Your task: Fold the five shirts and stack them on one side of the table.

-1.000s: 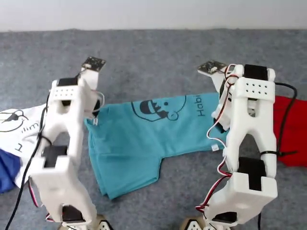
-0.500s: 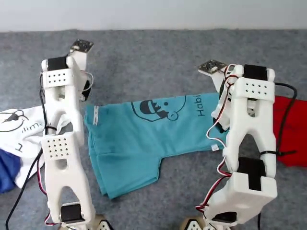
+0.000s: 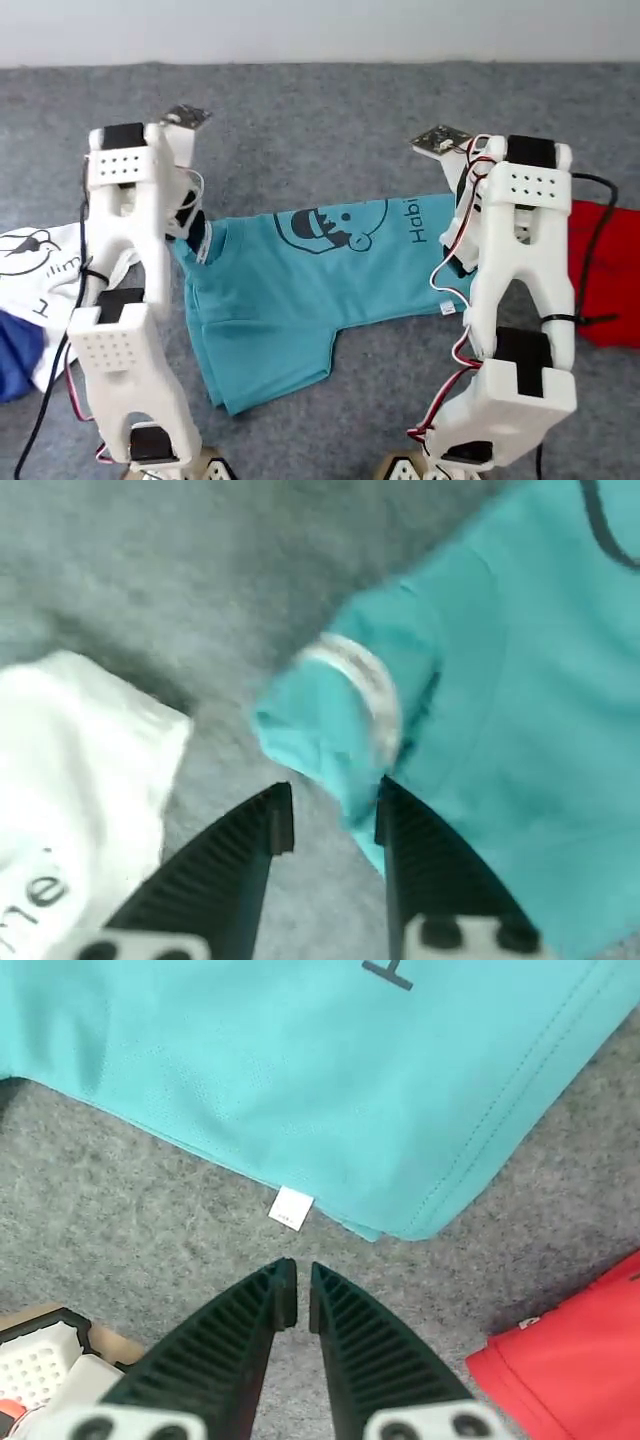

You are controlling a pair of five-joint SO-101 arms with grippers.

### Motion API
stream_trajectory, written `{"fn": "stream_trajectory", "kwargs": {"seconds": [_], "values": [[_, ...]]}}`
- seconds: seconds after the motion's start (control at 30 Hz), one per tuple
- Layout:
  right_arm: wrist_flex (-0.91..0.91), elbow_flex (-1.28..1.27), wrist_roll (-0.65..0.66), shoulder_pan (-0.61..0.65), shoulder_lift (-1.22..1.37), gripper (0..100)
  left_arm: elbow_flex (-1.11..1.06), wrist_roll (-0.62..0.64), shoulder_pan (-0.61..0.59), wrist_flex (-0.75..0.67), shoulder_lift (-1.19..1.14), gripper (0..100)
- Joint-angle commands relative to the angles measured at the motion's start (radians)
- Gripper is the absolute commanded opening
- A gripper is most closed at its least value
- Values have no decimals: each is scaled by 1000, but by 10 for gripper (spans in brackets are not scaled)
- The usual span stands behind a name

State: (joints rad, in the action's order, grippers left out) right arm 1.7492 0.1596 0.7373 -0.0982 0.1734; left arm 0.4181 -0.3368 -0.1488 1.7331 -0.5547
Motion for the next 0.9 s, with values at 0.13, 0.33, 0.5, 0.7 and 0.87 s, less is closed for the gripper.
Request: {"fn": "stream_trajectory", "kwargs": {"seconds": [0.13,0.33,0.5,0.7,0.87], "values": [[4,46,-11,10,-4,35,-12,25,14,-43,18,144],[10,46,-11,5,-4,34,5,26,11,-101,-81,141],[10,46,-11,4,-4,34,35,26,14,-115,-114,126],[5,46,-11,7,-4,34,61,26,15,-115,-121,13],[2,44,-11,7,-4,35,62,25,15,-115,-114,13]]}}
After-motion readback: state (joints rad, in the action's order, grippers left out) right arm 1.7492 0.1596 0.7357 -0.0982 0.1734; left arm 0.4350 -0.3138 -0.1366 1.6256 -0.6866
